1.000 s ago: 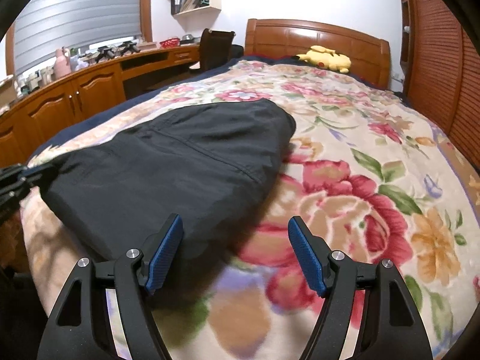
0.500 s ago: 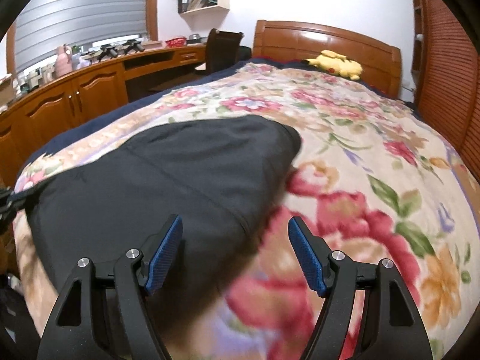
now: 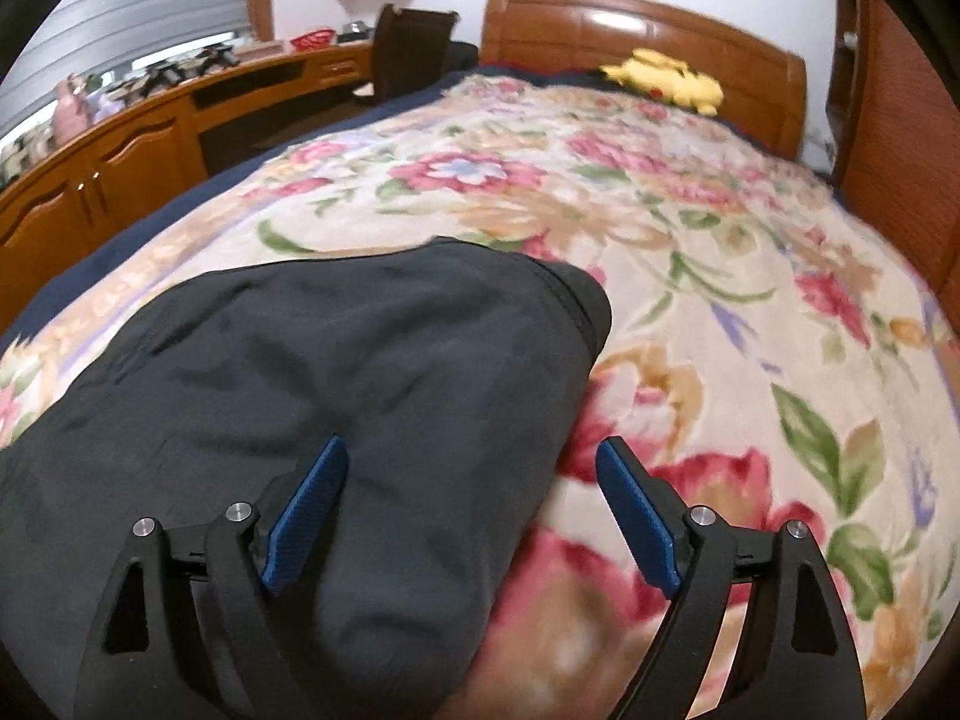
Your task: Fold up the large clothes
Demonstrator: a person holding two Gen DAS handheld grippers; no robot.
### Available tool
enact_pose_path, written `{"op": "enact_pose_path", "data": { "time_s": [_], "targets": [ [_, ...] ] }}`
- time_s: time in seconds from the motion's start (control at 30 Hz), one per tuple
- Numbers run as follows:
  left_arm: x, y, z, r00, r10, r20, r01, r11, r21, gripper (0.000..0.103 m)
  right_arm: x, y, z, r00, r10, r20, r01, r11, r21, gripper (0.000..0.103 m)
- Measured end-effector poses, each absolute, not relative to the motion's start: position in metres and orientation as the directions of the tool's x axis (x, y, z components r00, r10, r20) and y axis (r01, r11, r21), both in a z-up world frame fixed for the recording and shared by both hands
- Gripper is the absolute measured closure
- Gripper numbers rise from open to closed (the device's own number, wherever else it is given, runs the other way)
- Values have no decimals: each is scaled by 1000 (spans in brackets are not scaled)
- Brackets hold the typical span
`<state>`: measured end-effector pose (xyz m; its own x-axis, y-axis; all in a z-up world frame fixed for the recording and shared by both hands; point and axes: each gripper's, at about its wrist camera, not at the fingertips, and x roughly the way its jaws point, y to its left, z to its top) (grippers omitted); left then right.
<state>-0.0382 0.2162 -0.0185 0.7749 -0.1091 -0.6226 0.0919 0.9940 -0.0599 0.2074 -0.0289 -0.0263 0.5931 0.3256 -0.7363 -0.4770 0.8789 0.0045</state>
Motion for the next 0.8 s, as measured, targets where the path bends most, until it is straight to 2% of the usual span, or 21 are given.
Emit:
{"op": "enact_pose_path", "data": {
  "time_s": [0.23, 0.37, 0.5, 0.57, 0.6, 0.67, 0.7, 0.8],
  "targets": [
    [-28, 224, -32, 753, -146, -642, 99, 989, -109, 64, 232, -27, -40, 537, 367, -760, -461, 882, 100, 8],
    [-27, 222, -33, 753, -143, -642, 100, 990, -103, 64, 238, -22, -46, 505, 362, -784, -476, 874, 97, 7],
    [-28, 222, -32, 756, -140, -640, 98, 990, -100, 64, 245, -28, -53, 441, 400, -804, -469, 866, 174, 8],
    [-27, 223, -33, 757, -149, -636, 99, 989, -113, 64, 247, -29, -57, 399, 441, -804, -476, 849, 229, 14],
    [-26, 224, -34, 756, -157, -636, 103, 987, -121, 65, 247, -29, -59, 374, 465, -802, -483, 836, 260, 22],
    [-25, 226, -35, 744, -223, -630, 152, 974, -166, 83, 243, -26, -58, 359, 479, -801, -500, 823, 268, 37],
    [-24, 227, -36, 732, -259, -631, 173, 965, -195, 95, 239, -24, -56, 364, 474, -802, -512, 821, 253, 45],
    [-27, 226, -31, 747, -243, -619, 178, 970, -165, 100, 227, -19, -41, 402, 446, -800, -535, 823, 190, 70]
  ]
}}
